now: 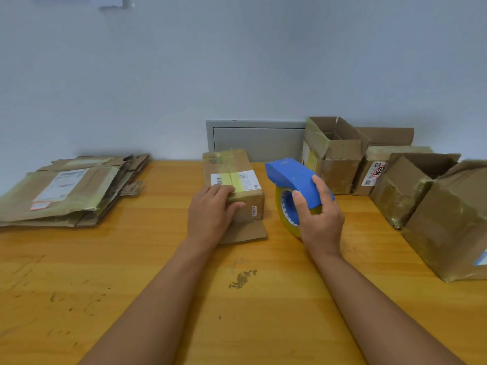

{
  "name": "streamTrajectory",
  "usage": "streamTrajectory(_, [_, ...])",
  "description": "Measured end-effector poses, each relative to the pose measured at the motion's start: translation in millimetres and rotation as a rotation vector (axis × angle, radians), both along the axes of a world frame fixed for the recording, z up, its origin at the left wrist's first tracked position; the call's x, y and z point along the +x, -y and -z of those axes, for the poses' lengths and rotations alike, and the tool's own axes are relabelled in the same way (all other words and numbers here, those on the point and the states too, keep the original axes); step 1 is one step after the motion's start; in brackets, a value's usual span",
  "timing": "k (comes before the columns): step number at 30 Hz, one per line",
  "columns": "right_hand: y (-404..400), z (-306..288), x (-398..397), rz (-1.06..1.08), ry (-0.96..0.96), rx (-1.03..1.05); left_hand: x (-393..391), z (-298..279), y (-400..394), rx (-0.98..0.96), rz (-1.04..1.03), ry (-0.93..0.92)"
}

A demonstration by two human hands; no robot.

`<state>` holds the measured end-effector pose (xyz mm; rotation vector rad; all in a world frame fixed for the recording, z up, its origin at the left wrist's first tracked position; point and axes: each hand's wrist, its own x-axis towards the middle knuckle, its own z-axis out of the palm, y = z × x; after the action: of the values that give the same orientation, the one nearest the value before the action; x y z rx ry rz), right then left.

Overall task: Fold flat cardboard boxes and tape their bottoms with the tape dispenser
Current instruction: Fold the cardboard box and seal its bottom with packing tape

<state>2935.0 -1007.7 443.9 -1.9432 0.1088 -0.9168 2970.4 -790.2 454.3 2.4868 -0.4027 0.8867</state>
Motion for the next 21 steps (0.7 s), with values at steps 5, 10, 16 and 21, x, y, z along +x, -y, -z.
streamTrajectory(5, [0.1,1.3,0.9,0.006,0.001,-0.004,1.6,3.8,-4.4,-0.126,0.088,-0.01])
streamTrajectory(10, [0.2,0.4,0.0,-0.004,0.007,0.008,2.6,2.3,-2.8,-0.124,0.101,-0.008])
streamTrajectory(16, [-0.3,0.3,0.7,-0.005,-0.004,0.005,2.2,3.1,-8.6,-0.122,0.13,-0.035])
streamTrajectory(21, [0.0,0.1,-0.1,-0.012,-0.001,0.001,0.2,2.4,-0.2,-0.056,0.073,-0.018])
